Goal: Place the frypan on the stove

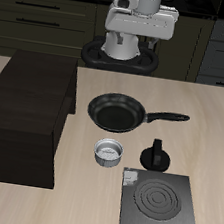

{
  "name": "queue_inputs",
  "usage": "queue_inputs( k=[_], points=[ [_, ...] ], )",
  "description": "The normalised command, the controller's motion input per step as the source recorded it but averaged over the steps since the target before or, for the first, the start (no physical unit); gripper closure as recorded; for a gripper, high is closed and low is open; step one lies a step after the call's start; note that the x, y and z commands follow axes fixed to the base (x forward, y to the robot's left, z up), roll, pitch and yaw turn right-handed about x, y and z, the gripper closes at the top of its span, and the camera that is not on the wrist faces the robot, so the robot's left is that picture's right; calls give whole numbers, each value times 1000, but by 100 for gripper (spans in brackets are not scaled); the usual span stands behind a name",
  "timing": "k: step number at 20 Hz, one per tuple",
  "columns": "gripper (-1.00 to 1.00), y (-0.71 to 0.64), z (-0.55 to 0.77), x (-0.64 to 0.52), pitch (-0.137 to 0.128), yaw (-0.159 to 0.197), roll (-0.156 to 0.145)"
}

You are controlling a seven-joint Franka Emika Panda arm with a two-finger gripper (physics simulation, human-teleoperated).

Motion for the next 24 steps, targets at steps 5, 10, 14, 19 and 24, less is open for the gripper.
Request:
queue_inputs(
  k=[5, 10, 14, 19, 24],
  points=[
    [-100, 84, -94, -113, -19, -17, 1],
    [-100, 126, -170, -104, -36, 12, -10],
    [-100, 141, -292, -28, -2, 15, 3],
    [-100, 9, -180, 47, 2, -3, -21],
    [-100, 35, -190, 13, 0, -6, -7]
  ],
)
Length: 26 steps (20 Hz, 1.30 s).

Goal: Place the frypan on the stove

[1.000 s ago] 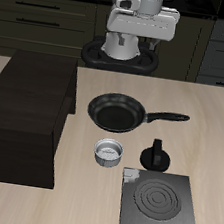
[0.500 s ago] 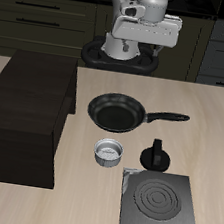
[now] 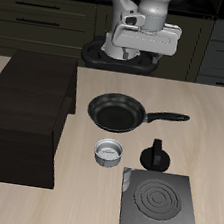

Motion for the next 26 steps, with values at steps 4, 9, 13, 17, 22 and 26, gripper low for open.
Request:
queue_inputs(
  k=[4, 9, 13, 17, 22, 26],
  points=[
    [-100, 85, -294, 6, 19, -4, -2],
    [-100, 108, -269, -6, 24, 15, 17],
    [-100, 35, -193, 10, -7, 15, -7],
    [-100, 71, -349, -41, 21, 19, -2],
    [-100, 24, -241, 13, 24, -10, 0],
    [-100, 33, -174, -26, -2, 9, 7]
  ],
)
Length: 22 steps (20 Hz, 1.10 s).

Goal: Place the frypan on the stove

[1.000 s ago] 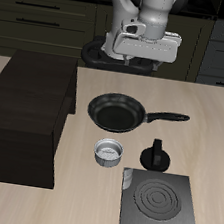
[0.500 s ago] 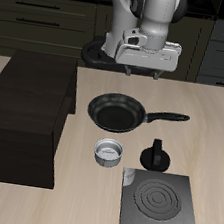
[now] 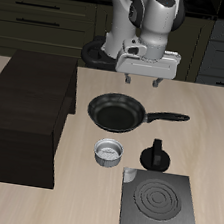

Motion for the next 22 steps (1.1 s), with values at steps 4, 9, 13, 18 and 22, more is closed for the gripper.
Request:
queue_inputs(
  k=[4, 9, 13, 18, 22],
  points=[
    [-100, 29, -194, -16, 11, -6, 10],
    [-100, 53, -182, -5, 25, -12, 3],
    [-100, 22, -264, -46, 36, -9, -14],
    [-100, -31, -184, -26, 14, 2, -5],
    [-100, -9, -205, -4, 26, 2, -6]
  ],
)
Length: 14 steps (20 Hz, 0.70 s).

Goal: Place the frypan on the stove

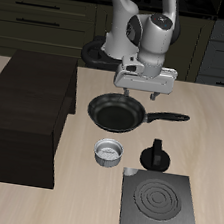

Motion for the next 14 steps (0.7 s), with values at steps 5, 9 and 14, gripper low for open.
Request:
queue_inputs(
  k=[5, 9, 14],
  points=[
    [-100, 4, -221, -22, 29, 7, -8],
    [-100, 28, -119, -2, 6, 17, -2],
    [-100, 6, -147, 12, 7, 25, -12]
  ],
)
